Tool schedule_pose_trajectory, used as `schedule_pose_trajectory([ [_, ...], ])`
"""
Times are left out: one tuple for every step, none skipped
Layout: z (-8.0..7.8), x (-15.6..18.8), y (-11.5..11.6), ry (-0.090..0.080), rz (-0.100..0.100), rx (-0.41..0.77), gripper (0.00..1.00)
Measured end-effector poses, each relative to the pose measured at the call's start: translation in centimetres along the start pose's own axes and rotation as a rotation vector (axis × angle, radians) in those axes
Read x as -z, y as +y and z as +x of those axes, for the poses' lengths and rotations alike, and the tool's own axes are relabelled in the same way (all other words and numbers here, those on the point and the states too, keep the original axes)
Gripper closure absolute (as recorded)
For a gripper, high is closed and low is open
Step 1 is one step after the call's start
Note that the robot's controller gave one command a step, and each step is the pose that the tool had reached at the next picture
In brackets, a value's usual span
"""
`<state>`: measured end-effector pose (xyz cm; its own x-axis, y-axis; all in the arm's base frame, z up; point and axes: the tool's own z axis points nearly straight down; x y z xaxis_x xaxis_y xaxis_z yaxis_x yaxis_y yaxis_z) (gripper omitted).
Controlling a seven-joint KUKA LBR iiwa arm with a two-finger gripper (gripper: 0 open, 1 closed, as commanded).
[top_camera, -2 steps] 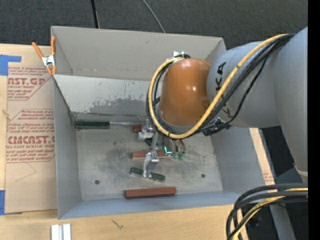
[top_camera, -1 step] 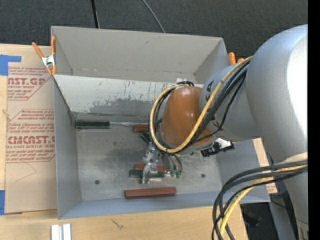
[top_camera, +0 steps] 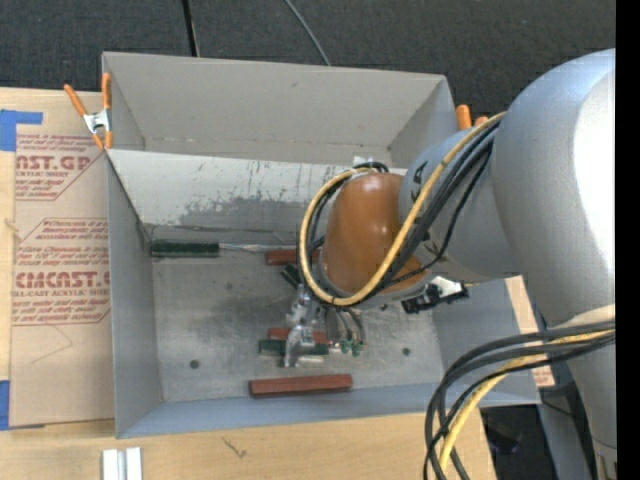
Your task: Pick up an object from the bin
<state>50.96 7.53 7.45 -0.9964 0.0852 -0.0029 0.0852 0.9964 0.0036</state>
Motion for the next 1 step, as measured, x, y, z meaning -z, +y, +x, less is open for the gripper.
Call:
schedule_pose_trajectory([
  [-1.4,20.05,1.31,0.0,0.002,0.013,1.0],
])
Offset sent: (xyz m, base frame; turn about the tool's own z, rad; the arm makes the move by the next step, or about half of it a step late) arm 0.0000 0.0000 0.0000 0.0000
